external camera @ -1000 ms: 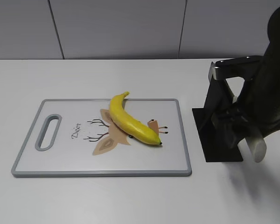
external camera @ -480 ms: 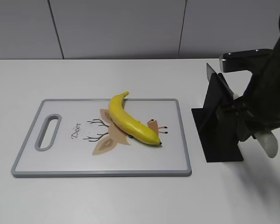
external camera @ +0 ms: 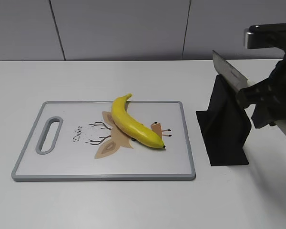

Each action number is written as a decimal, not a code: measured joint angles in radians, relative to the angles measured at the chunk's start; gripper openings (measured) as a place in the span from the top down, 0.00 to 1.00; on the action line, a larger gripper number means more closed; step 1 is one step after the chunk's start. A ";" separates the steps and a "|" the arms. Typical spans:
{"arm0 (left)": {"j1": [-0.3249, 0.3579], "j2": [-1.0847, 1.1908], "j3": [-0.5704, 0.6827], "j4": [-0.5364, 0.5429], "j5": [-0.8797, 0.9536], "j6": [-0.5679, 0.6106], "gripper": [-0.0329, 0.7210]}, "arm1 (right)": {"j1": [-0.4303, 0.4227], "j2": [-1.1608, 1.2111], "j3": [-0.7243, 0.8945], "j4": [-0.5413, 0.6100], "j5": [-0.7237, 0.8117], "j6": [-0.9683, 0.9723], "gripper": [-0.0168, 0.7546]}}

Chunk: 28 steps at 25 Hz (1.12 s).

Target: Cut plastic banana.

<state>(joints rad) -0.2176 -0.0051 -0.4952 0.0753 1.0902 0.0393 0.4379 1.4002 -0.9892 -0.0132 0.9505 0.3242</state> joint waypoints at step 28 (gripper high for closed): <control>0.000 0.029 -0.002 0.003 -0.009 0.027 0.20 | 0.002 -0.065 -0.154 0.079 -0.096 -0.666 0.74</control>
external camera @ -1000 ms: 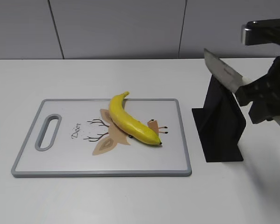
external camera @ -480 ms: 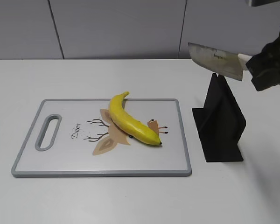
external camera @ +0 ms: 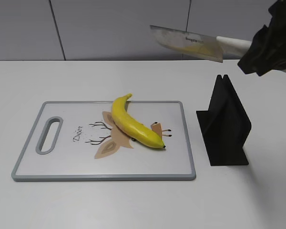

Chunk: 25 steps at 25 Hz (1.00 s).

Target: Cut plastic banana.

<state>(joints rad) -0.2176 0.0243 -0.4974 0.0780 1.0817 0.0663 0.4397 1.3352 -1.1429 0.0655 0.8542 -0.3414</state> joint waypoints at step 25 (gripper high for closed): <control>-0.001 0.948 -0.445 -0.549 -0.218 1.016 0.20 | -0.022 0.261 -0.193 0.398 0.196 -0.749 0.74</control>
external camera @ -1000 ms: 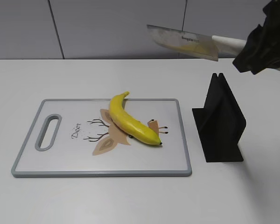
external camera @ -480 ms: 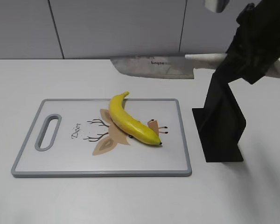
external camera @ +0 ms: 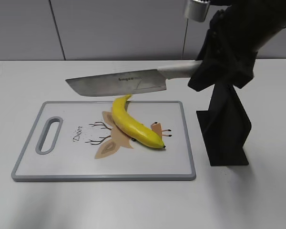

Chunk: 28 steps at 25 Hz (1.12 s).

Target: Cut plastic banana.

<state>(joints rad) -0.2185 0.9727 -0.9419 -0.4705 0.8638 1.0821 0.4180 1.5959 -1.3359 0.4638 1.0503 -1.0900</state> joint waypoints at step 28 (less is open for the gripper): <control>-0.121 0.583 -0.246 -0.040 -0.050 0.430 0.40 | 0.000 0.124 -0.095 0.139 -0.044 -0.176 0.74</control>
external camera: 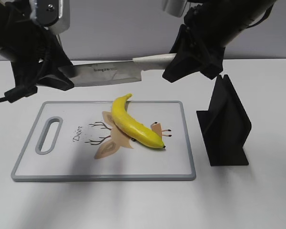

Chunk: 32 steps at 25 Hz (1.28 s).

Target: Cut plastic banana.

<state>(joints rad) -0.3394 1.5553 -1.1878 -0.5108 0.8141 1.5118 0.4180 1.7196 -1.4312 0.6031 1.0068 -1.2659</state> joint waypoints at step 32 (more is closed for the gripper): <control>-0.050 0.149 -0.003 0.013 -0.074 -0.020 0.97 | -0.011 0.269 -0.126 -0.226 -0.016 -0.051 0.74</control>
<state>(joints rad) -0.3889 1.7042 -1.1909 -0.4981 0.7398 1.4917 0.4067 1.9888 -1.5576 0.3771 0.9909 -1.3168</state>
